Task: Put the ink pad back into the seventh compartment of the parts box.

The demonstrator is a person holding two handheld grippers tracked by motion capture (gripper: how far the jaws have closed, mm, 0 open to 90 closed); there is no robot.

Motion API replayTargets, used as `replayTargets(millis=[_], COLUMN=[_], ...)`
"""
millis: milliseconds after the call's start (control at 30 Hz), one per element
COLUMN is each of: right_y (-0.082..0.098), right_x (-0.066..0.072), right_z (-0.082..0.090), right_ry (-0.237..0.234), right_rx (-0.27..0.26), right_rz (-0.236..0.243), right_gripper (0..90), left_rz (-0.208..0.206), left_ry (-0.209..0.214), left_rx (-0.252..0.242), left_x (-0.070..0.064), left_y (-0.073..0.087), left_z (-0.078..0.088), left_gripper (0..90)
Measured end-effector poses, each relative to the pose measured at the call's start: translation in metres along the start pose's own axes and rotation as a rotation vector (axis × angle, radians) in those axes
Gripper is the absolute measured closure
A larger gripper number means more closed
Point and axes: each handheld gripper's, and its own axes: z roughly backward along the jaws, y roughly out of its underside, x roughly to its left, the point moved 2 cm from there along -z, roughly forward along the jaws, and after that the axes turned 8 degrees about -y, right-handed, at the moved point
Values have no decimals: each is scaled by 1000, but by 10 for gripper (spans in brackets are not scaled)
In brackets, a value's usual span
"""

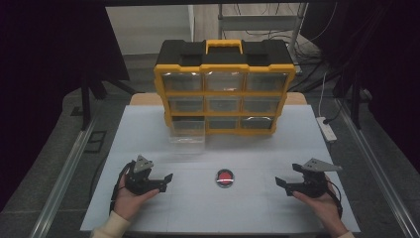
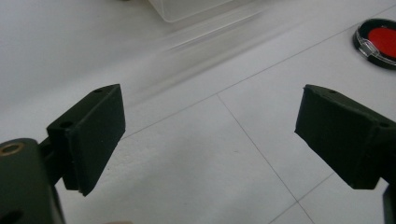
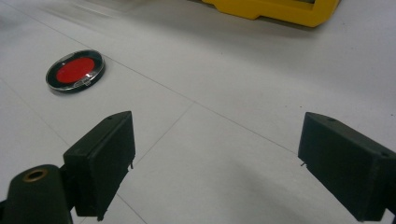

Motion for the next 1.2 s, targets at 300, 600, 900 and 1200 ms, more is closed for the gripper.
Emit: replayTargets(millis=[300, 600, 900, 1200], right_y=[-3, -9, -9, -8], right_x=[0, 0, 1, 4], right_z=[-3, -8, -8, -8], right_ry=[1, -19, -19, -18], right_rx=[-2, -13, -15, -12], right_rz=[-3, -25, -30, -17], right_gripper=[116, 118, 119, 120], left_rz=[0, -12, -34, -77], left_ry=[0, -1, 32, 63], left_rx=[-17, -28, -19, -9], left_x=[0, -2, -10, -23], left_y=[1, -2, -12, -23], left_z=[9, 16, 12, 10], left_gripper=[97, 102, 104, 104])
